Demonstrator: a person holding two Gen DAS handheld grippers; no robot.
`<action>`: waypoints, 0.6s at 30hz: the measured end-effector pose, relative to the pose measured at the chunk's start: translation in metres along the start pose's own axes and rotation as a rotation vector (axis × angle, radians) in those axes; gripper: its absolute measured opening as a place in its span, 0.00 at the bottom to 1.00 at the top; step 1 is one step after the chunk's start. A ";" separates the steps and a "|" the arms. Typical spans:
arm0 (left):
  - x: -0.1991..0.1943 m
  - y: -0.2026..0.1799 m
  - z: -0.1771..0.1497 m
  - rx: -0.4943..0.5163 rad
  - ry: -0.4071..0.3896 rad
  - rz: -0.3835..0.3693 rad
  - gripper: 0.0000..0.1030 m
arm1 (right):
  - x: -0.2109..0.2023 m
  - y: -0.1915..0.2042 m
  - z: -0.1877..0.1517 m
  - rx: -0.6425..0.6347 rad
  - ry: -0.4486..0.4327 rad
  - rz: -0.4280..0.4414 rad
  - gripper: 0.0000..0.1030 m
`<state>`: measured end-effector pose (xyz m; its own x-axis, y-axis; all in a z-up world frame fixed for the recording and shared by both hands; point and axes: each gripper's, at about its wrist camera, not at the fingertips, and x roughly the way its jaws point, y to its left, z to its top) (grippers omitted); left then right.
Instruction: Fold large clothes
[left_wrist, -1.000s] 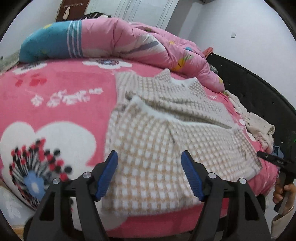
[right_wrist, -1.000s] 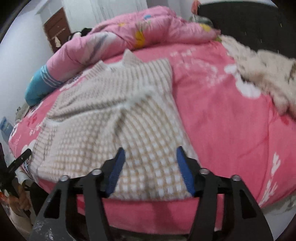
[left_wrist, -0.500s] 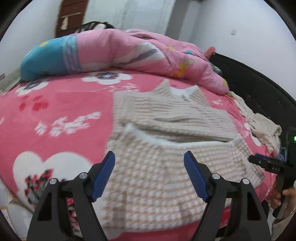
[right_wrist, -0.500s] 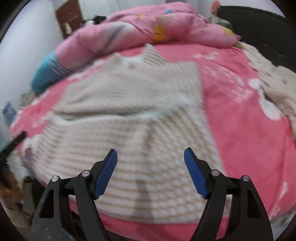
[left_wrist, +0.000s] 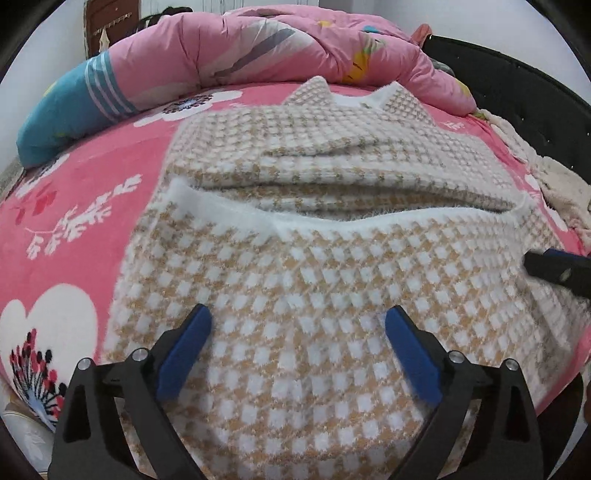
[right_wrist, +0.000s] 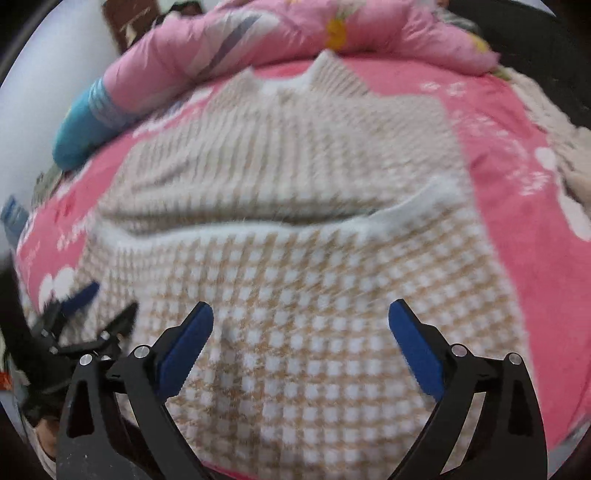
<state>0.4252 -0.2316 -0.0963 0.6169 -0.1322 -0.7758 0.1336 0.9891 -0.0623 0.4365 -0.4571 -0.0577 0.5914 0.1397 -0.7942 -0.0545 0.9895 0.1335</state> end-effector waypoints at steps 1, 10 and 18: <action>0.001 0.000 0.000 -0.001 0.002 0.001 0.92 | -0.003 -0.003 0.001 0.003 -0.011 -0.024 0.92; 0.003 -0.003 0.002 -0.023 0.017 0.008 0.94 | 0.030 -0.034 -0.008 0.121 0.086 0.015 0.94; 0.003 -0.002 0.003 -0.038 0.028 0.014 0.94 | 0.028 -0.051 0.003 0.127 0.114 0.039 0.94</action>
<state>0.4295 -0.2345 -0.0965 0.5962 -0.1172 -0.7942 0.0953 0.9926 -0.0749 0.4581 -0.5036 -0.0851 0.4953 0.1878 -0.8482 0.0307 0.9720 0.2331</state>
